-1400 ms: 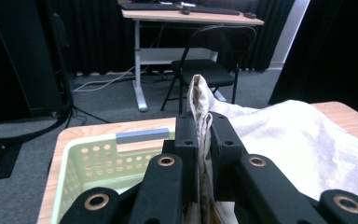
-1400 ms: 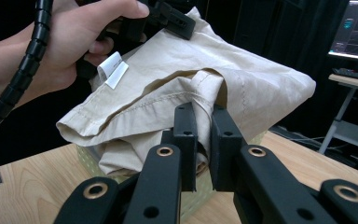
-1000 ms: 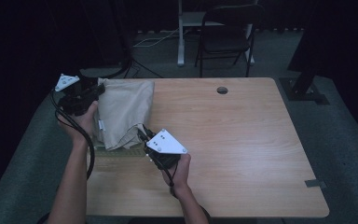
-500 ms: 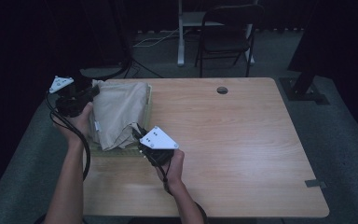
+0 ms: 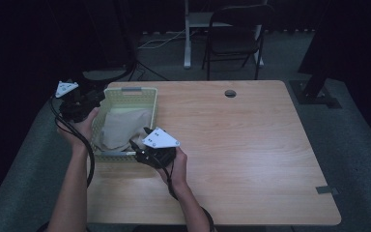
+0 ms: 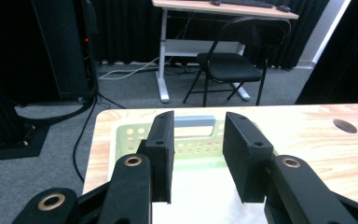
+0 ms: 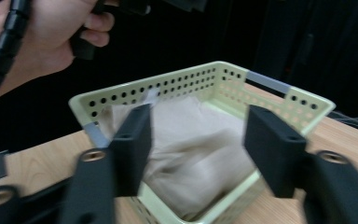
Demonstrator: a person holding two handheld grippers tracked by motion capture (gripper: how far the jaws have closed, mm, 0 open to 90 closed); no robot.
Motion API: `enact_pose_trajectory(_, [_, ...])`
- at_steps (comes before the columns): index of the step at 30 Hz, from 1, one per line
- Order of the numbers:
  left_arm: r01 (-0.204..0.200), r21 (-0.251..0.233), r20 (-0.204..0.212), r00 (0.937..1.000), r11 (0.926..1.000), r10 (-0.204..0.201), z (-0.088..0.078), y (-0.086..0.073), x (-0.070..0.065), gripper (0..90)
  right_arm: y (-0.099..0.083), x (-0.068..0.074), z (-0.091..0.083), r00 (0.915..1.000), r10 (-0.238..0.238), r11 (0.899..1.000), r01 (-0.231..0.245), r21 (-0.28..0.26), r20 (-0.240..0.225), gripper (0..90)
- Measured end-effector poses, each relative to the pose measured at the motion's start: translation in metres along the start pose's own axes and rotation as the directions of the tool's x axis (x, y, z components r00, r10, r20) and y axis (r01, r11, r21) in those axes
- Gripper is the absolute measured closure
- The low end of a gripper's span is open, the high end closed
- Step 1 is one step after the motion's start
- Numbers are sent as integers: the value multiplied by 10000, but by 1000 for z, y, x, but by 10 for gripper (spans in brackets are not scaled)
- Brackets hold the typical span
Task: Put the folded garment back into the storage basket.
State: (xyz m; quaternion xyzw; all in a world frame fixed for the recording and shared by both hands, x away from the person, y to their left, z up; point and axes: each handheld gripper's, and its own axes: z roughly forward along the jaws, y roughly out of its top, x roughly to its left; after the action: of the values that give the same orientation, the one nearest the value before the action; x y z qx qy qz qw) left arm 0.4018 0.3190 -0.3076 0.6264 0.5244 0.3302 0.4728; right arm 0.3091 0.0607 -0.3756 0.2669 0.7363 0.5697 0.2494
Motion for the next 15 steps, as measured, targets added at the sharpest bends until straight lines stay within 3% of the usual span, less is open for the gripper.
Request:
enact_pose_trajectory(9, [-18,46,462,9989,10000,15,2,0,-13,554,-3,-3,-11,9994,288,9993,-283,-236,202,275])
enact_pose_trajectory(15, [-184,23,540,9984,9998,183,1,0,-28,444,-6,-9,-22,9983,577,9973,-577,-463,-26,254])
